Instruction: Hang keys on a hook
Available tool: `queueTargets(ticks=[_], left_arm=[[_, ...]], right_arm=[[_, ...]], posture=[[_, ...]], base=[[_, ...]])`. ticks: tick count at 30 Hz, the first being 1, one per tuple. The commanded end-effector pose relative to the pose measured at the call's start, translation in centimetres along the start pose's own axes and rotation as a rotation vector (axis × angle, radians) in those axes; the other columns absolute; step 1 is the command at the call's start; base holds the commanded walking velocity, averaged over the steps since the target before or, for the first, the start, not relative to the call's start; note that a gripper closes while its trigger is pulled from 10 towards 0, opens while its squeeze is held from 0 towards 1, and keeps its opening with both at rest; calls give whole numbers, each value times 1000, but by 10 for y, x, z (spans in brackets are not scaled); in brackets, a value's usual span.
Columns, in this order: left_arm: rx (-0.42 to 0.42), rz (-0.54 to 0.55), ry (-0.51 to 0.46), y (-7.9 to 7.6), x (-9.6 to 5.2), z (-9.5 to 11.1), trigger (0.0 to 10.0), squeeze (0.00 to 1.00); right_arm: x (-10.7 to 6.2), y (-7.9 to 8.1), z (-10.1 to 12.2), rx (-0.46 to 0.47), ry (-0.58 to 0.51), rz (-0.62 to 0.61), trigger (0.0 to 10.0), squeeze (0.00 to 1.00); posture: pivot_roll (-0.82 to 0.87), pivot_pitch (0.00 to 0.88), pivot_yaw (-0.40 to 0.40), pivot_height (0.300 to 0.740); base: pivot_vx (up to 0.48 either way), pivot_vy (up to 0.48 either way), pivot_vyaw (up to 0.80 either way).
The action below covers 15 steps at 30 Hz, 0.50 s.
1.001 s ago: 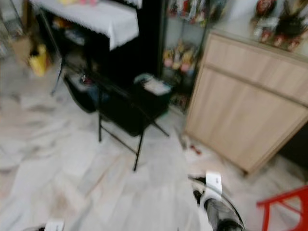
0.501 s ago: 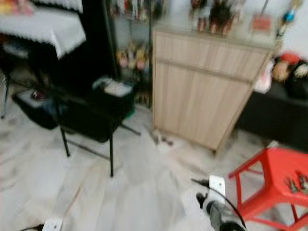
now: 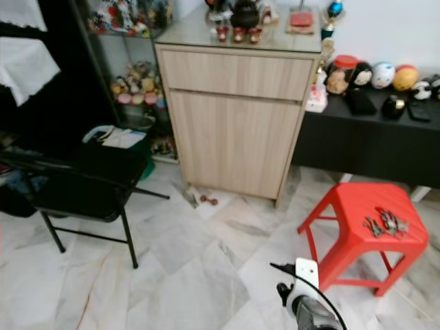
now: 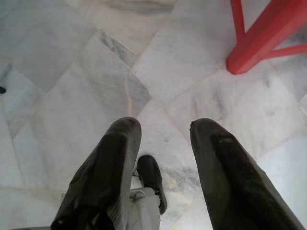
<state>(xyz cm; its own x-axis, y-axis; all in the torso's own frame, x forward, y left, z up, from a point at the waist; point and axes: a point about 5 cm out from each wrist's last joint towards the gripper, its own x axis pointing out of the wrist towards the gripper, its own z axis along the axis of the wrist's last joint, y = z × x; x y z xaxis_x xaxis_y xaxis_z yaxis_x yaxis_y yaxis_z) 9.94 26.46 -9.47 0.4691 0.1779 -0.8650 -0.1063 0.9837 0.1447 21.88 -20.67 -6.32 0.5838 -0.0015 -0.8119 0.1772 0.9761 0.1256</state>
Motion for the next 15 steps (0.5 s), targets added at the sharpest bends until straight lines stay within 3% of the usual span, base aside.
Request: queueTargets(ticks=[1,7,12,15], left_arm=[[23,4,12,2,-2,-6,10000,0],[47,3,28,3,-2,-7,10000,0],[19,3,35,2,-2,-8,10000,0],[-14,6,40,0,-2,-9,10000,0]], right_arm=[[0,-2,-1,6,7,-5,10000,0],[-1,-3,-2,2,13,-5,10000,0],[-1,-4,0,-12,-1,-27,10000,0],[-1,-8,2,11,-39,-84,10000,0]], posture=[[38,0,30,740],[24,0,33,740],[16,0,33,740],[13,0,29,740]], base=[[0,0,-675],[0,-429,-676],[0,0,-620],[0,0,0]])
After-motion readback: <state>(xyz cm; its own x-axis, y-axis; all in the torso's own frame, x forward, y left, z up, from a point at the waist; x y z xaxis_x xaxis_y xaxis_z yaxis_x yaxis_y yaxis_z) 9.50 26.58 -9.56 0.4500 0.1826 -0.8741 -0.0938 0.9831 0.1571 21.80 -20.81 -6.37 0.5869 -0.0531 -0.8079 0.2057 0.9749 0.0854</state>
